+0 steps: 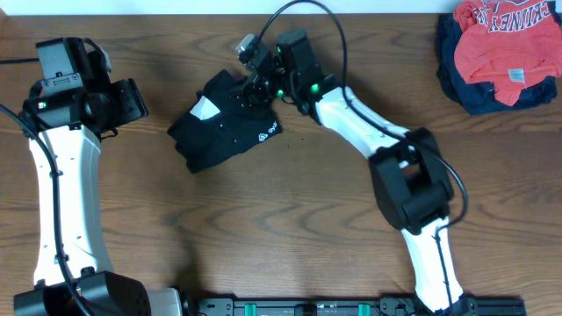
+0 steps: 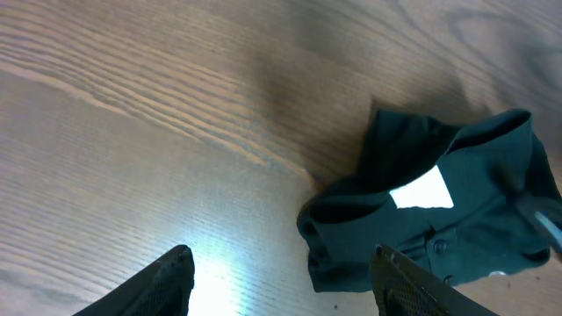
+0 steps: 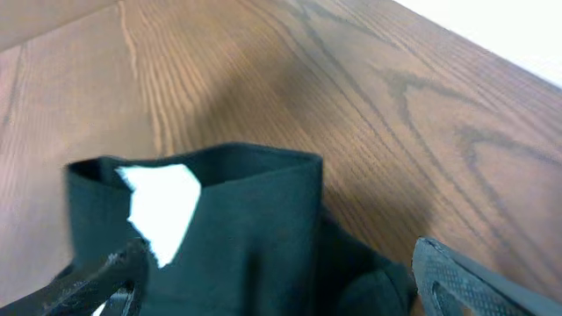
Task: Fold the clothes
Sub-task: 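Drag the folded shirt up toward the far edge with the right gripper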
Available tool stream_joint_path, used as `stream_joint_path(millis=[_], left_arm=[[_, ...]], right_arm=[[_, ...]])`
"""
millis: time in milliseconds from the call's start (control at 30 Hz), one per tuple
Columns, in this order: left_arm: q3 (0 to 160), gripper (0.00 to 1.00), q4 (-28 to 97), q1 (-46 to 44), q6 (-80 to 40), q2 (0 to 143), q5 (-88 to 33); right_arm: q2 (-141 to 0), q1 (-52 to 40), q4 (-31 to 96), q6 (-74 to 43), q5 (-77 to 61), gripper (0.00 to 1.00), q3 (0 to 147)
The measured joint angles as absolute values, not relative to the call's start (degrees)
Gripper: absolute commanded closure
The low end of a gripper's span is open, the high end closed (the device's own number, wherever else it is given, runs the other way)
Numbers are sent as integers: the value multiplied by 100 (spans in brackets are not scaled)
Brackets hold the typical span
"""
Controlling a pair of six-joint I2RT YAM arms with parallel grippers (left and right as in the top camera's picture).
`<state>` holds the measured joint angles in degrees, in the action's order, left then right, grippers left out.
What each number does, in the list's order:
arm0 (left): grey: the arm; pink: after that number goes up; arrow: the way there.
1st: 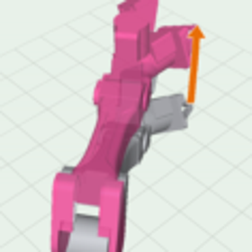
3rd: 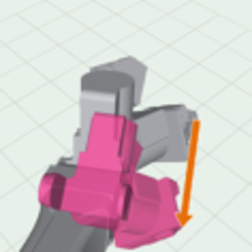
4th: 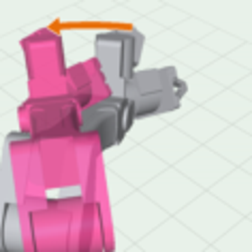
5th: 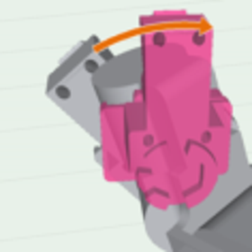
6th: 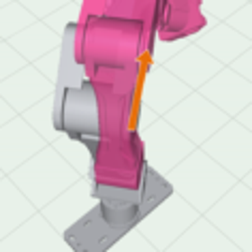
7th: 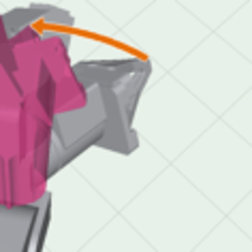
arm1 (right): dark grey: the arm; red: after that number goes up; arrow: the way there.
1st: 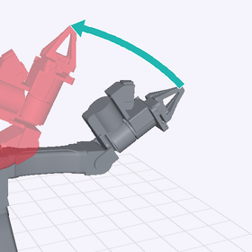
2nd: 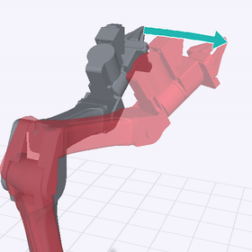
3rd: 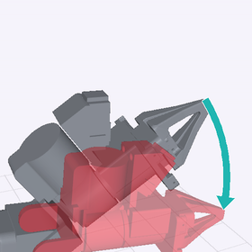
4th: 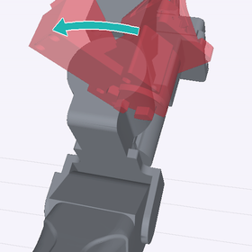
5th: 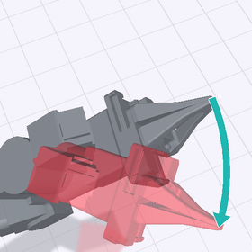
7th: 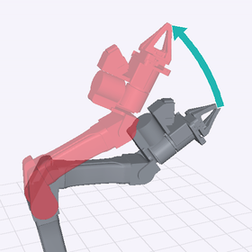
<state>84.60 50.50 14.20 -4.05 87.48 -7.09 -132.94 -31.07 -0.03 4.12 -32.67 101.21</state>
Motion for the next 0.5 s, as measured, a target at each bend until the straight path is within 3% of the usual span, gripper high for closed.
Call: stream_joint_path(millis=[233,500], left_arm=[[8460,34,5113,1420,-405,8794,-711],[8460,34,5118,1420,-405,9008,-711]], right_arm=[[-13662,-3118,-554,-86,-3212,25,10121],[-13662,-3295,-869,-239,-3232,26,10121]])
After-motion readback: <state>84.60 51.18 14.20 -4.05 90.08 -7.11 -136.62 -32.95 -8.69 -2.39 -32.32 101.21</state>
